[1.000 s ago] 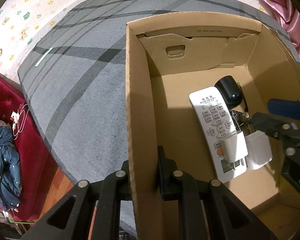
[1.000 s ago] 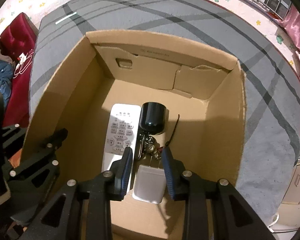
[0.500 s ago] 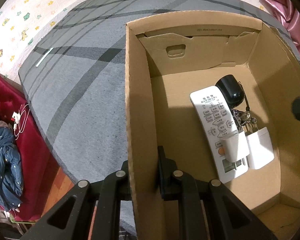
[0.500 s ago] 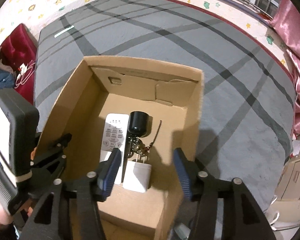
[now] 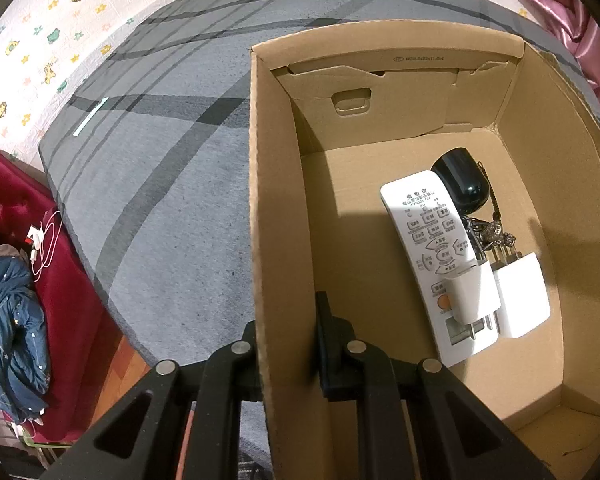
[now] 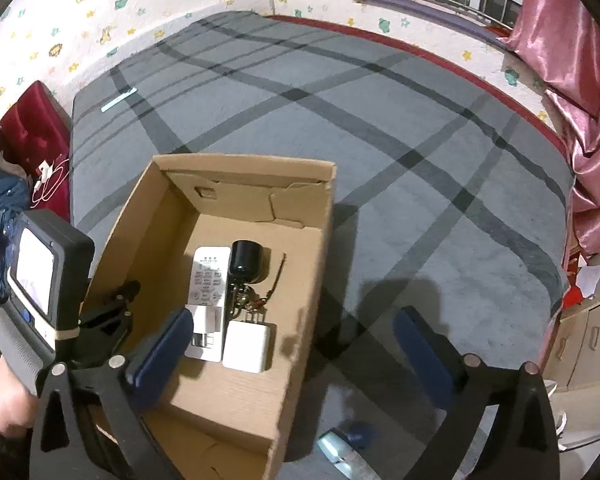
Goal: Organize rigid objects
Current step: 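Move the right tool back to the light-blue bottle beside the box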
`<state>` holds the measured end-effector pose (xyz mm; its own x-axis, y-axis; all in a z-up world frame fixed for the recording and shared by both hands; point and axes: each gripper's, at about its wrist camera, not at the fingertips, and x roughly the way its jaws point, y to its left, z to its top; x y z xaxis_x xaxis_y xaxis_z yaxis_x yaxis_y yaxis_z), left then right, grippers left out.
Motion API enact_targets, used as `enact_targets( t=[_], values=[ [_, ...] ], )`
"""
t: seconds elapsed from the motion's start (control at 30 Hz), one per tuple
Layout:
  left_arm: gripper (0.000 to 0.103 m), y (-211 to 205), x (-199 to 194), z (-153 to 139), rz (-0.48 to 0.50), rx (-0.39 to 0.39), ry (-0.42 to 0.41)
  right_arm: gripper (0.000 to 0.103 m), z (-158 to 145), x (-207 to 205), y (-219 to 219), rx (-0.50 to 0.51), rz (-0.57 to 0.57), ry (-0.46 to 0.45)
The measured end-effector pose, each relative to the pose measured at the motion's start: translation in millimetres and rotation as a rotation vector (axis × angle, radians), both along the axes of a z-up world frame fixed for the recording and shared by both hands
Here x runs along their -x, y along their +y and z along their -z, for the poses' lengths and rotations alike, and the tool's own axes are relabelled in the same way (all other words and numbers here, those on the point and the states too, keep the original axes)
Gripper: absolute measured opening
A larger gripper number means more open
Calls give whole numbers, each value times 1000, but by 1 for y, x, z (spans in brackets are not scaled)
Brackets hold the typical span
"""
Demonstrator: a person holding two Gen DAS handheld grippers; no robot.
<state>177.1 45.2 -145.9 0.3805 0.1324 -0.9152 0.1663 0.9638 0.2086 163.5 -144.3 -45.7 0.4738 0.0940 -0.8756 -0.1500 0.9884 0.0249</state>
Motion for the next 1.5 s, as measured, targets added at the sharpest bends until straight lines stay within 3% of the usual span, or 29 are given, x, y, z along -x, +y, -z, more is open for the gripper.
enact_targets(
  t=[0.3,0.67,1.07,1.5],
  values=[
    [16,0,1,0,2,-5,-1,103,-12,21,-37,7,55,-29],
    [16,0,1,0,2,-7,-2,103,1,52,-72,46,109,-26],
    [16,0,1,1,2,-12,-2,103,41,87,-90,47,130,36],
    [16,-2,1,3,3,-22,-3,103,103,105,-89,51,120,118]
  ],
)
